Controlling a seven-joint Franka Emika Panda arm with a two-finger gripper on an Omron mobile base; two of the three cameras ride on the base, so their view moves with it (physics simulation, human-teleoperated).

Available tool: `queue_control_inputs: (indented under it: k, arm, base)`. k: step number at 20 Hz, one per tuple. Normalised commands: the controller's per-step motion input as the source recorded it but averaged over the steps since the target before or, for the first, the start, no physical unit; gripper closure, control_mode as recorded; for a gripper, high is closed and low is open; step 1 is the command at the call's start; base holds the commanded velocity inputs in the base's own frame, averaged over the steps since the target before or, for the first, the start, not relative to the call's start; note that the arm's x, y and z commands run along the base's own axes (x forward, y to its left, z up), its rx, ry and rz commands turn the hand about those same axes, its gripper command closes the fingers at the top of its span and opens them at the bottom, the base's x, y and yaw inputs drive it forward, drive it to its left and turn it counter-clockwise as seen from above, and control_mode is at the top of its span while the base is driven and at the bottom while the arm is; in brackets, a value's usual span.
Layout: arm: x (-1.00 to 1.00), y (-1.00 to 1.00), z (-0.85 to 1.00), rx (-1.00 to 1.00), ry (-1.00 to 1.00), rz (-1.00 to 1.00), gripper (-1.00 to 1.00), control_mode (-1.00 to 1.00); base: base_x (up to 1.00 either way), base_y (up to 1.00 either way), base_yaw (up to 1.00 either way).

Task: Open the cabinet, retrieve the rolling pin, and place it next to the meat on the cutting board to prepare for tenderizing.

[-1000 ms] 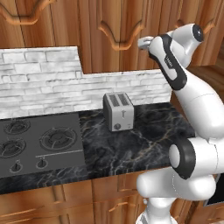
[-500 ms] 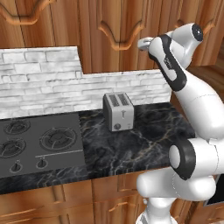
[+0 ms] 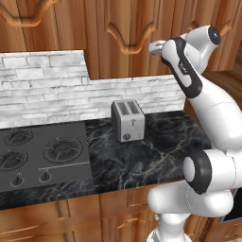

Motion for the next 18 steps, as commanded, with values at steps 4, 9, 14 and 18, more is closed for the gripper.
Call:
queue_control_inputs:
  k: [4, 9, 14, 18]
  arm:
    - [0.39, -0.17, -0.08, 0.00, 0.07, 0.00, -1.00, -1.00]
    - [0.50, -0.19, -0.15, -0.01, 0.10, 0.00, -1.00, -1.00]
    - [0.45, -0.15, -0.16, 0.00, 0.05, 0.05, -1.00, -1.00]
    - [0.29, 0.00, -0.31, -0.01, 0.01, 0.08, 1.00, -1.00]
  base:
    - [0.00, 0.00, 0.00]
    - [0.00, 0.00, 0.00]
    - [0.00, 0.00, 0.00]
    - [0.00, 0.00, 0.00]
